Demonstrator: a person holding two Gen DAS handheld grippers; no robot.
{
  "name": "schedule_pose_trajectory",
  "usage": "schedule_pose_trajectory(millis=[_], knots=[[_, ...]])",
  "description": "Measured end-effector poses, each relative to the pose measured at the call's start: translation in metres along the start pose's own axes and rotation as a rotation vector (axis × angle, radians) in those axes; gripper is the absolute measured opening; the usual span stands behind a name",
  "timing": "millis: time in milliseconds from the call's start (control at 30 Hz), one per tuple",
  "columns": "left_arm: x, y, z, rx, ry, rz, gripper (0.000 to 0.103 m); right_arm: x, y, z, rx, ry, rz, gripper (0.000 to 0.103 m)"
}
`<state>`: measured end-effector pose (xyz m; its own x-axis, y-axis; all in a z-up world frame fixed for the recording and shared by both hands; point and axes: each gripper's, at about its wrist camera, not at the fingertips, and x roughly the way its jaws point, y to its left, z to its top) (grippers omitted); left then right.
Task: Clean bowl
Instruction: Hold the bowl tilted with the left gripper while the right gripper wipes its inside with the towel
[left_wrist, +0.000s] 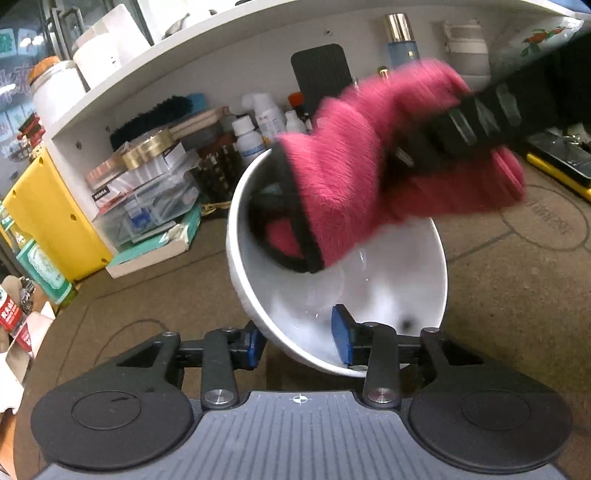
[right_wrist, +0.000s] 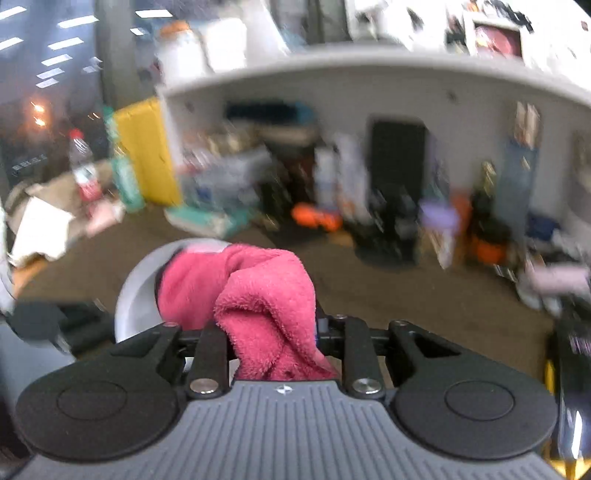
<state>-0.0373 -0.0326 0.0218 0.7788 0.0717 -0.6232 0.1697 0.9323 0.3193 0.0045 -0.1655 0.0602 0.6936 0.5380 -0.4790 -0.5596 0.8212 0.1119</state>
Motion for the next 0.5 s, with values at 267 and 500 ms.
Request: schedule_pose_trajectory(millis=[267,500], knots=[[0.001,-0.008,0.000,0.010,-0.005,0.024,0.046,-0.025,-0.009,-0.045,0.167,0.094,0.041,0.024],[-0.002,-0.015,0.003,0.016,-0.007,0.027,0.048,-0.013,-0.037,-0.045,0.202,0.086,-0.043,0.024]])
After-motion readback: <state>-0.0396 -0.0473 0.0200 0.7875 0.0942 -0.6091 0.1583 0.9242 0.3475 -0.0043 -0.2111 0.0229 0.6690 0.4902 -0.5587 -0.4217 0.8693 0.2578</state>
